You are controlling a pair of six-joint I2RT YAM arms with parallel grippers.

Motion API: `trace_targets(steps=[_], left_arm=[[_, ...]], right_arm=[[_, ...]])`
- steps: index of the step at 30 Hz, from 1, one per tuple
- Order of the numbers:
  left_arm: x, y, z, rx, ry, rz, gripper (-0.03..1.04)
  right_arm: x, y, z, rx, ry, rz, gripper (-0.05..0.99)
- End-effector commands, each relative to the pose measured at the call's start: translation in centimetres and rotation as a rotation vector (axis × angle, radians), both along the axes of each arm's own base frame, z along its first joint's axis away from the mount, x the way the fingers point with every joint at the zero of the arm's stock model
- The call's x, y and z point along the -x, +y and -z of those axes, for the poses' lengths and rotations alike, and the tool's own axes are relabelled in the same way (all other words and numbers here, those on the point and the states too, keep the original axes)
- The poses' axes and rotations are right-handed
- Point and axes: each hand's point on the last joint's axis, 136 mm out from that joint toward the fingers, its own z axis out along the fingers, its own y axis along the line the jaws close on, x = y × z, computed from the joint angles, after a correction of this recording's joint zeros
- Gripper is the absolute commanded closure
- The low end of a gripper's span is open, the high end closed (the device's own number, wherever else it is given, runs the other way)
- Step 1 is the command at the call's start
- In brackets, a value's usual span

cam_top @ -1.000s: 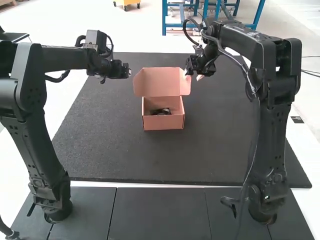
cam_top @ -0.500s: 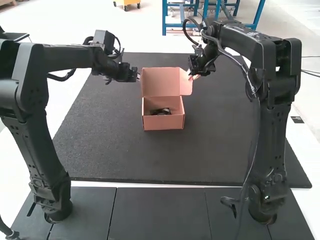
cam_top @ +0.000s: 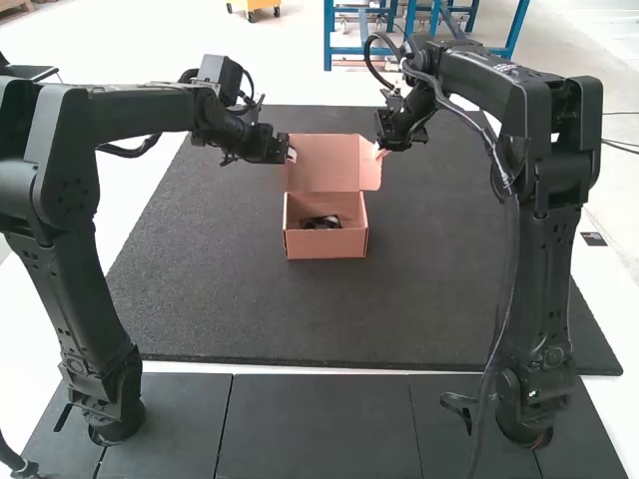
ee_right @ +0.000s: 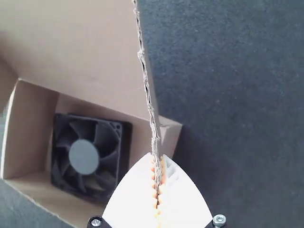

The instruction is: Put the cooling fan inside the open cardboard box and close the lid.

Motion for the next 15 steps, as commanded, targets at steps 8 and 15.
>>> trace_targets(steps=[8, 15], left_arm=[[0.2, -0.2, -2.7, 0.004, -0.057, 0.034, 0.05], [-1.3, 3.9, -8.2, 0.051, -0.199, -0.094, 0.05]], right_arm=[[1.3, 1.7, -3.2, -0.077, -0.023, -0.050, 0.95], [1.9, 2.2, -2.9, -0.070, -0.009, -0.070, 0.94]])
